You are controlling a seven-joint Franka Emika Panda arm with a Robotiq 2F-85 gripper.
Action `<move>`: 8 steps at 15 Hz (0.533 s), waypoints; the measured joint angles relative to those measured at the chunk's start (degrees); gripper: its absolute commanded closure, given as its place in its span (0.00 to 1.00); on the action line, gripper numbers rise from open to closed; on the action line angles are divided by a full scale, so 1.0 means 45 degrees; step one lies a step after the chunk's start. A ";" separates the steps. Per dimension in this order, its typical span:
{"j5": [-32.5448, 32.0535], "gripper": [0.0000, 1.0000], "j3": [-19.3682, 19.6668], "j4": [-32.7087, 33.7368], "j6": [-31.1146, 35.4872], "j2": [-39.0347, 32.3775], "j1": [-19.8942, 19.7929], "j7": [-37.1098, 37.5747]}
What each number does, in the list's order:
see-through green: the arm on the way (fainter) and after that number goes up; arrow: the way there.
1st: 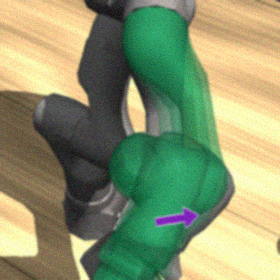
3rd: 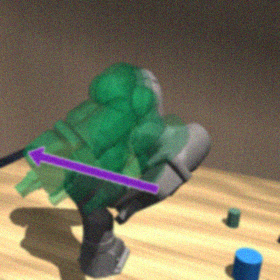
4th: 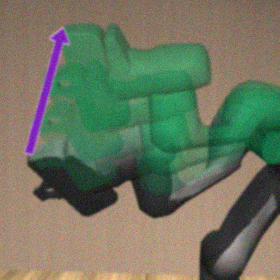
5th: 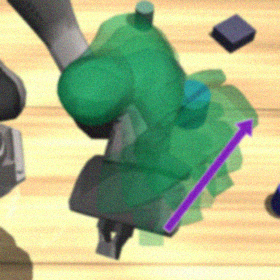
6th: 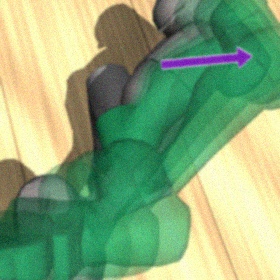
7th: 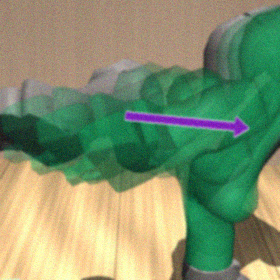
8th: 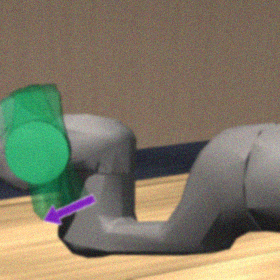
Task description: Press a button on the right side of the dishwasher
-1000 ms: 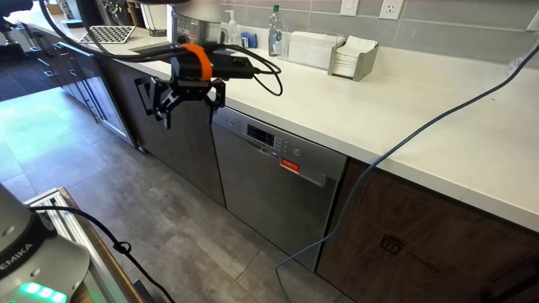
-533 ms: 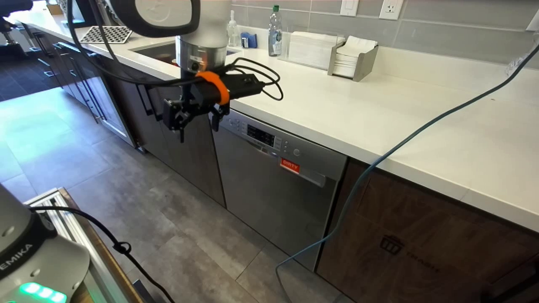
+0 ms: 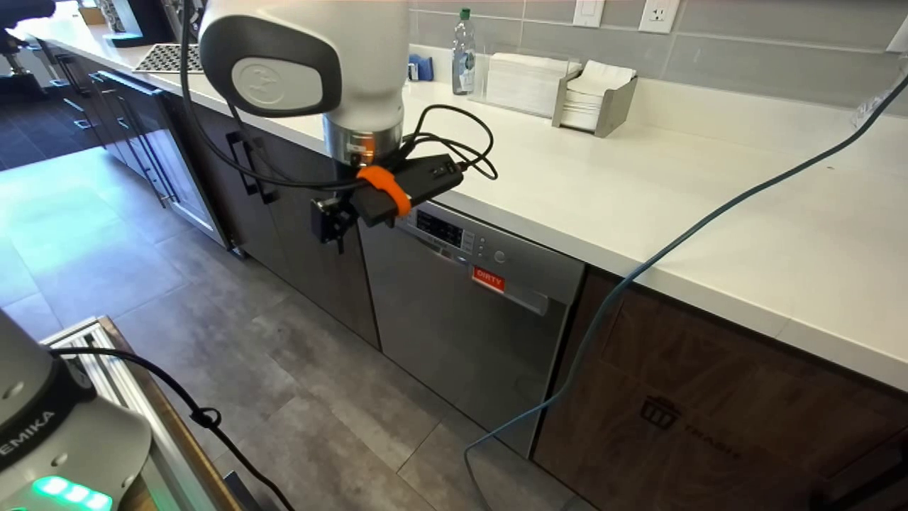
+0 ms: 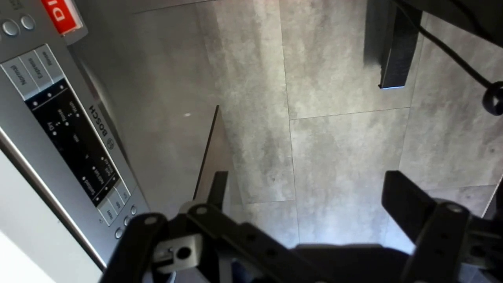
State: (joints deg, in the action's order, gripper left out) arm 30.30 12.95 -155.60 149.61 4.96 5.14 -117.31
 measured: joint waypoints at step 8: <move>0.1510 0.00 0.0061 0.0469 0.0233 -0.1013 0.0027 -0.1538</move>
State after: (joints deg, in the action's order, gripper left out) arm 37.09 13.22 -153.49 150.66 0.40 5.26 -124.24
